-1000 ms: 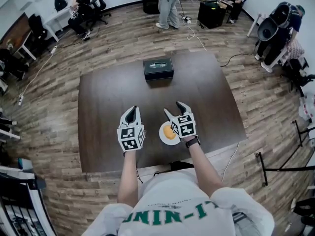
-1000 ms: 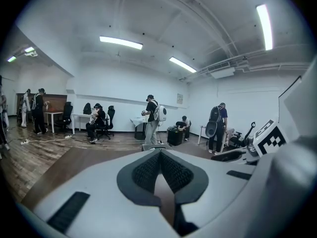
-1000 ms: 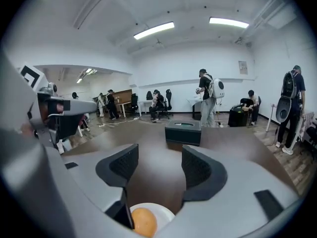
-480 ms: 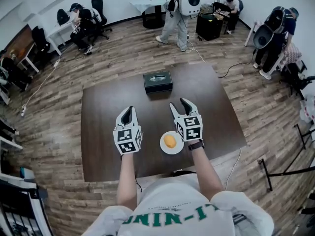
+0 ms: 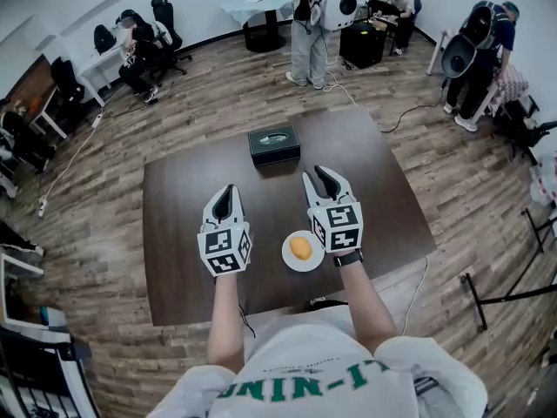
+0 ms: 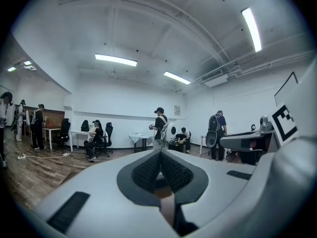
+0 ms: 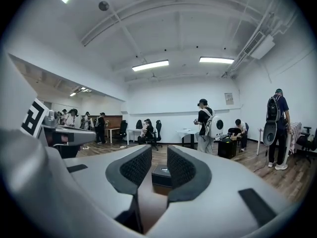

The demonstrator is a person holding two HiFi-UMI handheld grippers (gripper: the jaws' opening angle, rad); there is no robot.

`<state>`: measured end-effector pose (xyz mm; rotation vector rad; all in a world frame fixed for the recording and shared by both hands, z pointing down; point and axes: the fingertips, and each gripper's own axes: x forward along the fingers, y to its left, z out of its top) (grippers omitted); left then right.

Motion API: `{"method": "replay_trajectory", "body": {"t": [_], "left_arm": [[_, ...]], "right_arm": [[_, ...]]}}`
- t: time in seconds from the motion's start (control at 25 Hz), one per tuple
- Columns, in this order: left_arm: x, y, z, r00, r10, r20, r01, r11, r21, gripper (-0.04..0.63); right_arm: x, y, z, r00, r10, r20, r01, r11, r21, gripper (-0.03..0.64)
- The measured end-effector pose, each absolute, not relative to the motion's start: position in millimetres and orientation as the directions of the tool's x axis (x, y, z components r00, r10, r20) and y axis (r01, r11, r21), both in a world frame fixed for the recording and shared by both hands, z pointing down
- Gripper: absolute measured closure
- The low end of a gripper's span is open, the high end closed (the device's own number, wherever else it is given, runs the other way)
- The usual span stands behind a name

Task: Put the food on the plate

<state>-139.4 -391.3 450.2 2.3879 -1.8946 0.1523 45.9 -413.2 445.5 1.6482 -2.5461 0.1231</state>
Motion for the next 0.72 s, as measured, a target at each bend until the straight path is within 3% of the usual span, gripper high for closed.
{"method": "replay_trajectory", "body": {"t": [0.4, 0.72], "left_arm": [[-129, -383, 433, 0.232, -0.968, 0.094, -0.972, -0.233, 0.001, 0.589], [-126, -376, 435, 0.233, -0.968, 0.092, -0.972, -0.234, 0.006, 0.589]], "right_arm": [[54, -407, 436, -0.393, -0.913, 0.111, -0.919, 0.394, -0.017, 0.6], [59, -402, 440, -0.38, -0.917, 0.124, -0.924, 0.381, -0.013, 0.601]]}}
